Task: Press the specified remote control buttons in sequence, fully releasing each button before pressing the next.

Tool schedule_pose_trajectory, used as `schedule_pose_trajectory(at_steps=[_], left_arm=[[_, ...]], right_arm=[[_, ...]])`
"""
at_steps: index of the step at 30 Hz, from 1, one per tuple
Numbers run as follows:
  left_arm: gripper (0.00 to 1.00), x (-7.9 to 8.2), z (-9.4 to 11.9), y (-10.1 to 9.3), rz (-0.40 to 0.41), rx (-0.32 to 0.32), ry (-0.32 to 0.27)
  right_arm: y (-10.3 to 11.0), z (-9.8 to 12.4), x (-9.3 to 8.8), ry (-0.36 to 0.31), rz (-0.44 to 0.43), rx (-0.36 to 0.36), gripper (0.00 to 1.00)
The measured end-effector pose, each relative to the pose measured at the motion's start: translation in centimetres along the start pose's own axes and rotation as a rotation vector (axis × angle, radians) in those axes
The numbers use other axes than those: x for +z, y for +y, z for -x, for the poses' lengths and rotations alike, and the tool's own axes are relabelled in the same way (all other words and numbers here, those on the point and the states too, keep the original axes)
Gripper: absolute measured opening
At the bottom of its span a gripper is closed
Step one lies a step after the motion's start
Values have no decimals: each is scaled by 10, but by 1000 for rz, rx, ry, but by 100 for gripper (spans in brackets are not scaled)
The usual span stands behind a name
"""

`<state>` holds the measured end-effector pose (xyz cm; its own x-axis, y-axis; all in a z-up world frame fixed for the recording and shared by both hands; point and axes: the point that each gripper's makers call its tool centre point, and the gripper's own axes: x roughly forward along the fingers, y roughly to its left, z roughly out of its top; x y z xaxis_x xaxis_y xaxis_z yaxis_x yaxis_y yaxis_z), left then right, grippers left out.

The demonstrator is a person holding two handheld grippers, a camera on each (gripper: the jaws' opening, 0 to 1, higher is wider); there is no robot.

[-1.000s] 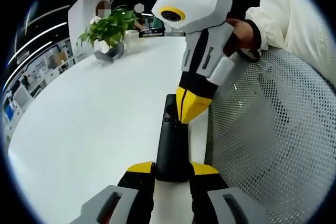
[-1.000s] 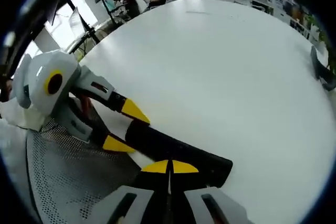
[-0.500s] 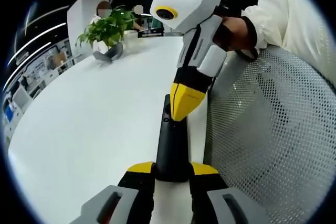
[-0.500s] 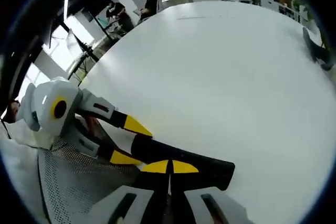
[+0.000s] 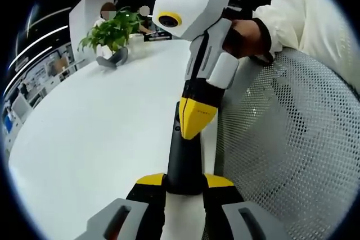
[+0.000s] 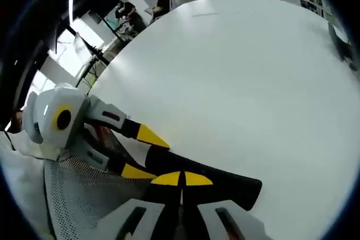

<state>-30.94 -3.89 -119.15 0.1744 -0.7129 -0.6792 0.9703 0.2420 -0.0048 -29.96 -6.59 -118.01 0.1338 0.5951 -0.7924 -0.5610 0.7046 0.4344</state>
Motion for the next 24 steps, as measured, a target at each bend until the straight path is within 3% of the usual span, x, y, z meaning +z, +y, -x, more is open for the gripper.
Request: schedule_pose_trajectory(at_steps=[18, 21, 24], left_arm=[[24, 0, 0, 1, -6, 2, -5], [24, 0, -1, 1, -7, 1, -5], [24, 0, -1, 1, -6, 2, -3]], right_arm=[[-3, -1, 2, -30, -62, 0, 0], [-4, -1, 3, -48, -137, -3, 0], [-3, 0, 3, -47, -135, -9, 0]])
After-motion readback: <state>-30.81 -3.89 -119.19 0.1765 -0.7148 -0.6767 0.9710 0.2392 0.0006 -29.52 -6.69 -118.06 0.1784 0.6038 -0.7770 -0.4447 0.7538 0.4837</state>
